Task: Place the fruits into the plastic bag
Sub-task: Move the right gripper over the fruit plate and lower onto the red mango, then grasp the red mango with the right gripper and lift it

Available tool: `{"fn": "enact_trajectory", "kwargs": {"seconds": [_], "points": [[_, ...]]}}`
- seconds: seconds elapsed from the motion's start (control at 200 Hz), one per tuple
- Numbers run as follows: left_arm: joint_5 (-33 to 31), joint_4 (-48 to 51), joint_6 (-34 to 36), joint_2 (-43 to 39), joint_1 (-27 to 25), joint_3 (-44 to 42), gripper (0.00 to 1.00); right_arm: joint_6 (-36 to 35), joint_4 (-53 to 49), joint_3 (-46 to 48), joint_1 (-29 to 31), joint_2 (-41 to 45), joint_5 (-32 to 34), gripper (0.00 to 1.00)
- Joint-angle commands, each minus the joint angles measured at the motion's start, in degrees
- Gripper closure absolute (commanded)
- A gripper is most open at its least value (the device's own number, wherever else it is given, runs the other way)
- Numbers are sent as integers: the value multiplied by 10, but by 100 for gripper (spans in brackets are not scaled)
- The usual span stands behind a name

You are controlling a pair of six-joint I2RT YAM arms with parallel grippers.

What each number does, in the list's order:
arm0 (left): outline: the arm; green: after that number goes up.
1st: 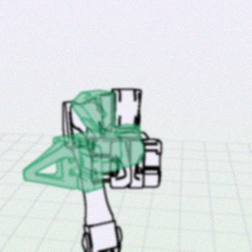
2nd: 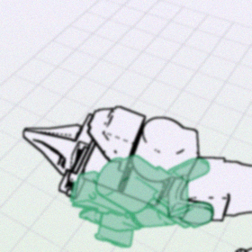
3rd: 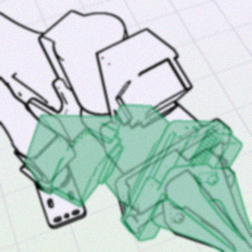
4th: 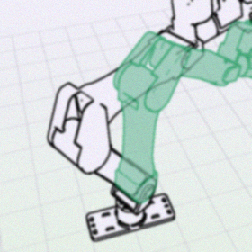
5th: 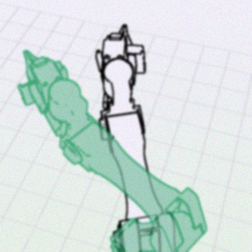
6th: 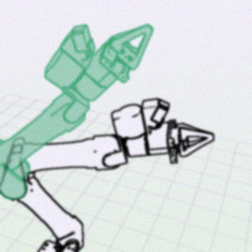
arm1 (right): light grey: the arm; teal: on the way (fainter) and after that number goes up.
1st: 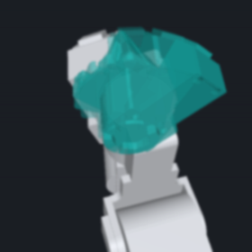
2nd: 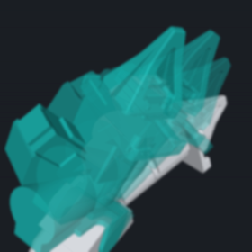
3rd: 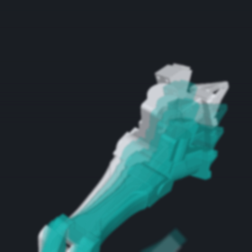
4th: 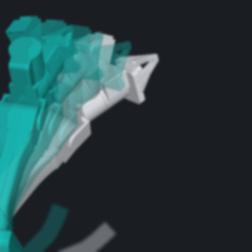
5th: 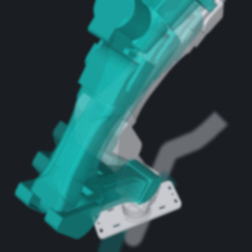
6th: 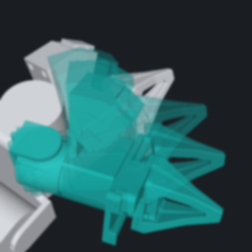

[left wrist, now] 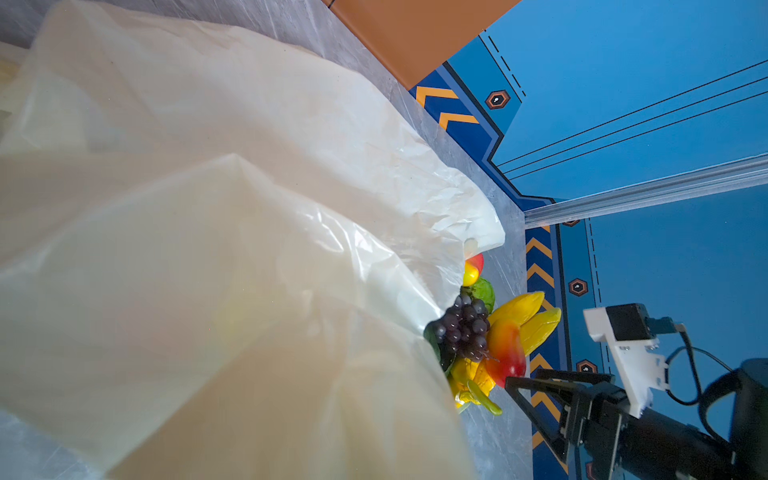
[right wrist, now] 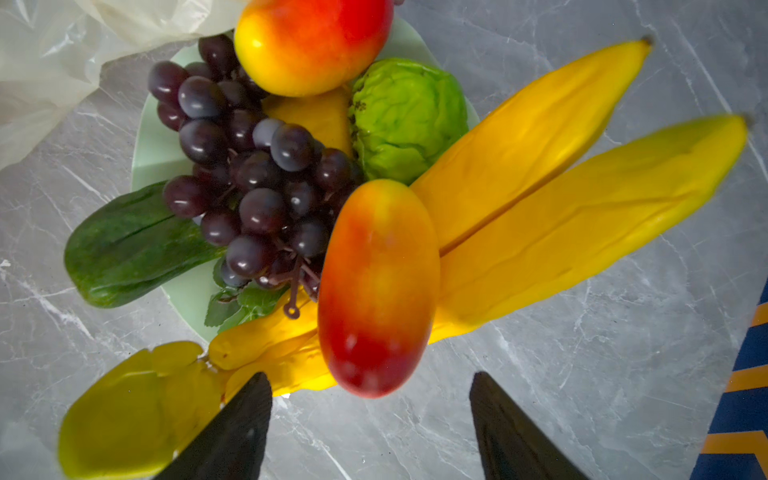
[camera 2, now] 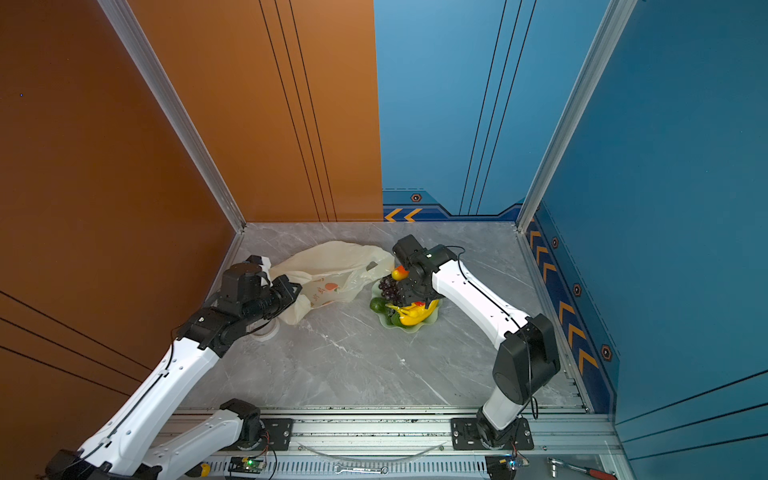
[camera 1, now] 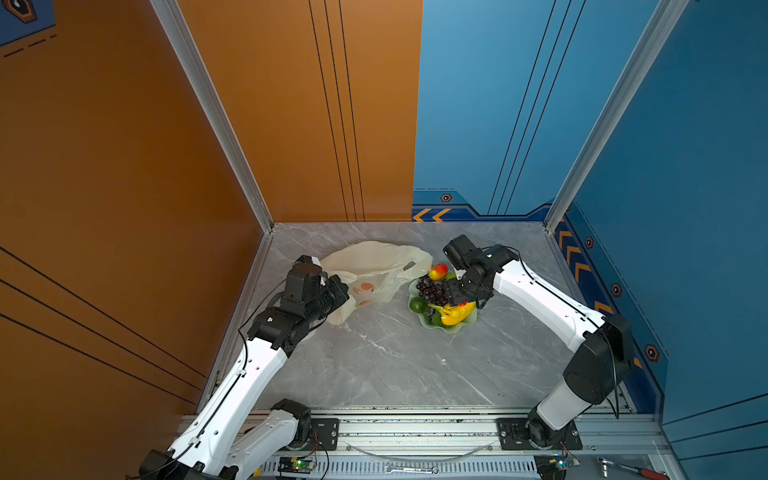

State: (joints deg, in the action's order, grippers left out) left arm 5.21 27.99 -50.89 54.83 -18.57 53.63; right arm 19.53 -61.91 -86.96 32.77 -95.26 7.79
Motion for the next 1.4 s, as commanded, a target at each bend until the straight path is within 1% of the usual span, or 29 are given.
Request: {"fn": "enact_trajectory", "kwargs": {"seconds": [0.0,0.285,0.421,0.506,0.671,0.746,0.846,1.156,1.392], "points": [[9,-2,-4,-5,-4,-5,100,-4,4,-17,-10,-13,3,26],[-2,-2,-9,-6,-9,-5,100,-21,4,-30,-19,-38,-4,27],[-9,0,-10,-13,-12,-8,100,-24,4,-41,-20,-51,-9,31],[-13,5,-10,-19,-12,-9,100,-24,4,-47,-20,-60,-15,35],[-17,15,-8,-29,-12,-10,100,-20,4,-50,-19,-72,-23,39],[-17,20,-7,-32,-11,-8,100,-16,4,-51,-18,-75,-25,44],[-17,23,-4,-35,-9,-8,100,-11,4,-51,-15,-78,-27,45],[-9,23,-3,-31,-6,-5,100,-5,3,-48,-13,-73,-23,55],[-5,23,2,-25,-6,1,100,4,0,-53,-15,-39,-19,56]]}}
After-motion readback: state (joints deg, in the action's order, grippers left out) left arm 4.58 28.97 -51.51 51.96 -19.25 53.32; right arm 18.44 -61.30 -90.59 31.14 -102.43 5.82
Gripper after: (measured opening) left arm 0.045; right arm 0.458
